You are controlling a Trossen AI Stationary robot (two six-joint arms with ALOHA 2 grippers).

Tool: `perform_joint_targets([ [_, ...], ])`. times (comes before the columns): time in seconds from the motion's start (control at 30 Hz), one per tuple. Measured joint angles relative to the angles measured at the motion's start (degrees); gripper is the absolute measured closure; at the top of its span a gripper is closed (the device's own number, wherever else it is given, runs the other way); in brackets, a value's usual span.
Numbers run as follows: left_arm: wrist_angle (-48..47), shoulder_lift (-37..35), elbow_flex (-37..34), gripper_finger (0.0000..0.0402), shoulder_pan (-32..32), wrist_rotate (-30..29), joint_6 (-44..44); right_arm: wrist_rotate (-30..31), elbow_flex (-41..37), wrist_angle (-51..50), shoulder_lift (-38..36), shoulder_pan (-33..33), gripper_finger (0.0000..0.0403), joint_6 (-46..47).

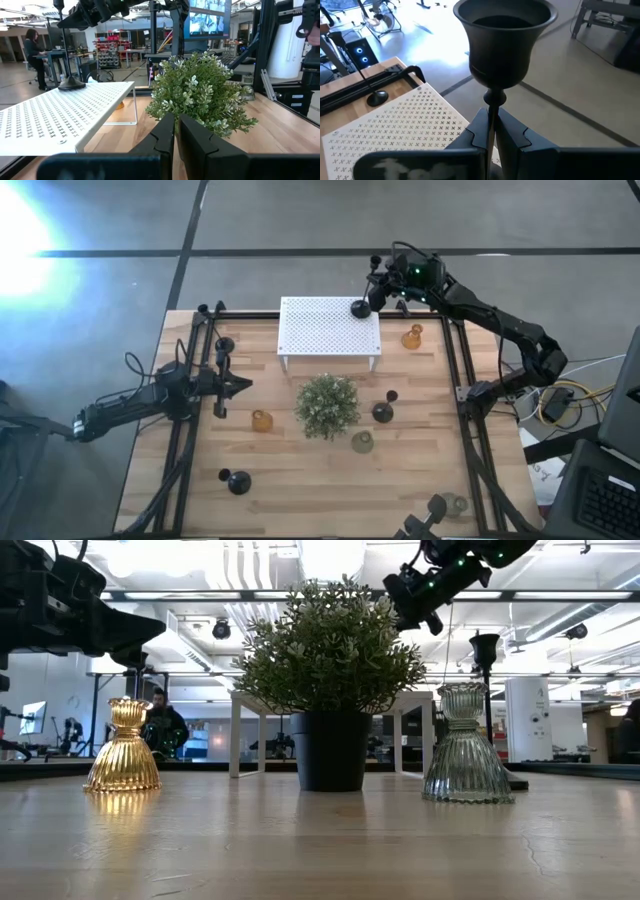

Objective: Pick & Place candle stick holders
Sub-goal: Put the bottom right black candle holder on the shelf, then put the top left black candle holder on the shelf

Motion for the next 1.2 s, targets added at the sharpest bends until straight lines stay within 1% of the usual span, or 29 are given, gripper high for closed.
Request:
perform_joint_targets([
  [0.53,0.0,-0.02,0.0,0.0371,0.0,0.02,0.0,0.13,1.67,-1.89,0.25,-0.02,0.0391,-1.44],
  [0.67,-0.01,0.0,0.0,0.0371,0.0,0.01,0.0,0.24,1.51,-1.6,0.25,-0.02,0.0381,-1.45],
  [0.93,0.01,0.0,0.0,0.0371,0.01,0.02,0.01,0.27,1.49,-0.69,0.25,-0.02,0.0331,-1.64],
  [1.13,0.0,-0.01,0.0,0.0371,-0.01,0.01,0.0,0.42,1.49,0.78,0.25,-0.02,0.0276,-1.47],
  [1.2,-0.01,0.0,-0.02,0.0371,-0.01,0.02,0.01,1.4,1.49,0.71,0.25,-0.02,0.0254,-1.45],
])
